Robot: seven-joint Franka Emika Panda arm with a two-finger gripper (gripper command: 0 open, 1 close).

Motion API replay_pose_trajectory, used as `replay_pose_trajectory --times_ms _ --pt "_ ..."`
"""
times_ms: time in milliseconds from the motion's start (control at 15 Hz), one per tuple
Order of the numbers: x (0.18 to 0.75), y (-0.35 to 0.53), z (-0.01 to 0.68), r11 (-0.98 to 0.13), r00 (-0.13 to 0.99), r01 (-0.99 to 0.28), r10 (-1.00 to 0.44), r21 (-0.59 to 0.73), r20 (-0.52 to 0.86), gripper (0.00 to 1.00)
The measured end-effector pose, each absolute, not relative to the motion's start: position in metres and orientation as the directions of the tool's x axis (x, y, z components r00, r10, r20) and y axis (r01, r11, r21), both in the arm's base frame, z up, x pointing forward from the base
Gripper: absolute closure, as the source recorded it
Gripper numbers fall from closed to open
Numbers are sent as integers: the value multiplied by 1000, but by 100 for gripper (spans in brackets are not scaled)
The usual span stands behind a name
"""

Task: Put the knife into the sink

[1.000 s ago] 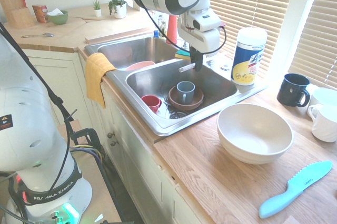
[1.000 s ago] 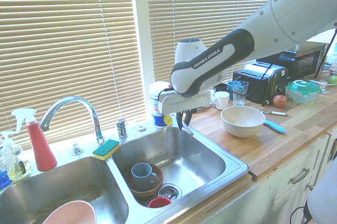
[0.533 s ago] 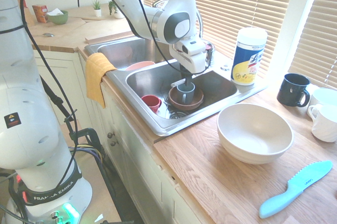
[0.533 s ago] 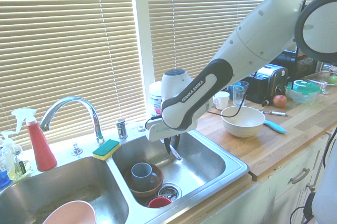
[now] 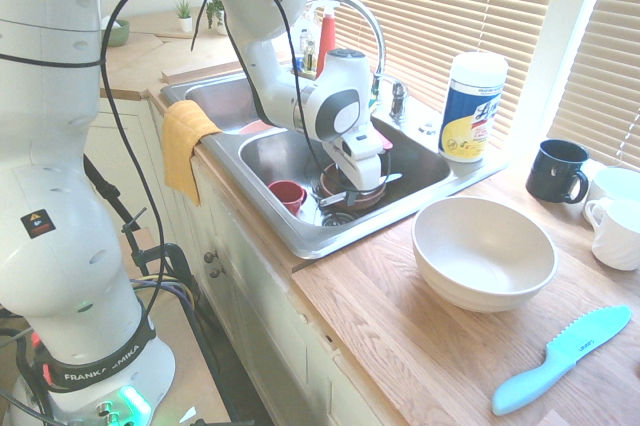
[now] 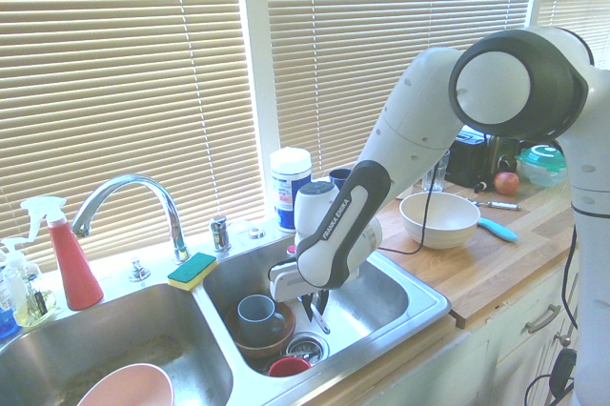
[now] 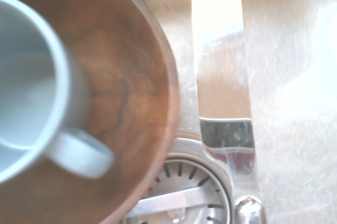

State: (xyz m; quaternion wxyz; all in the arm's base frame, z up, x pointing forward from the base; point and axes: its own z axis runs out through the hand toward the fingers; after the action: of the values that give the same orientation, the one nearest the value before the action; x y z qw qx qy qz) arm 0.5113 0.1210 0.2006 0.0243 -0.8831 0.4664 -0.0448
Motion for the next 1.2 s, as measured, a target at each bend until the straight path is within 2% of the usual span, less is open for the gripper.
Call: replay_pose_trajectory --times_ms 467,533,1200 --pt "527 120 151 -546 545 -836 -838 -48 34 100" --pt "529 121 148 -549 547 -835 -836 -44 37 0" --pt "532 120 133 -518 517 -855 -856 -30 22 0"
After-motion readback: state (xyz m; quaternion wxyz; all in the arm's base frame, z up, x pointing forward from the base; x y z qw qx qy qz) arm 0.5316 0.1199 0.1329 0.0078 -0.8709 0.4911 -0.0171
